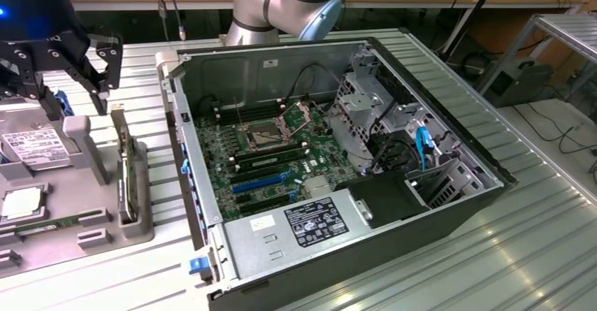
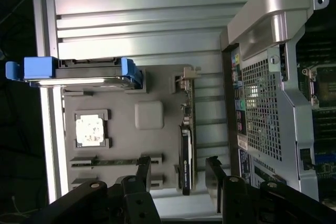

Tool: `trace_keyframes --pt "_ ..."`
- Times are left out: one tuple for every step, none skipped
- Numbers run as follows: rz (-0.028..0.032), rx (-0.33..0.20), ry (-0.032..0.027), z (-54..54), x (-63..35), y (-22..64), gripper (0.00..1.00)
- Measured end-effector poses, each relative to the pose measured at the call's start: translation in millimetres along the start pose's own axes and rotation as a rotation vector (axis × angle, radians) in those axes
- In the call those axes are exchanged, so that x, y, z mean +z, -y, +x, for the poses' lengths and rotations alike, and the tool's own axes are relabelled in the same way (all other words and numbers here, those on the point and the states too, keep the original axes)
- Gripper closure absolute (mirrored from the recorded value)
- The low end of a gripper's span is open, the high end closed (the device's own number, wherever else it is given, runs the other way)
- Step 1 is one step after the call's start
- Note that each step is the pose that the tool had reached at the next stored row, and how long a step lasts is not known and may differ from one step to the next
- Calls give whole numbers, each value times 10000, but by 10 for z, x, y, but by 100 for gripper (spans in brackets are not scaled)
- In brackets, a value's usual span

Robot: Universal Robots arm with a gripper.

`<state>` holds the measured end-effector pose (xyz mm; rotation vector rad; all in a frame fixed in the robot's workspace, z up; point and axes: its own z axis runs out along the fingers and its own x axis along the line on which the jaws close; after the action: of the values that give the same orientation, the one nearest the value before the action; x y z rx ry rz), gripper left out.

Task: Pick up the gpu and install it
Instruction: 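Pick up the gpu and move the gpu toward the slot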

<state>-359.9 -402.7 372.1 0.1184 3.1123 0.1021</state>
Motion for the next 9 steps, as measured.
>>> trace_keyframes --pt "0 0 0 -2 8 0 46" --pt "0 0 0 -4 14 1 46" --pt "0 0 0 -5 22 1 46" --pt "0 0 1 -7 29 1 46" --pt "0 0 0 -12 46 2 46" --pt "0 0 0 -17 64 3 46" --pt "0 0 0 -20 76 3 46" --pt "0 0 0 -22 83 4 46" --pt "0 0 0 -24 89 4 46"
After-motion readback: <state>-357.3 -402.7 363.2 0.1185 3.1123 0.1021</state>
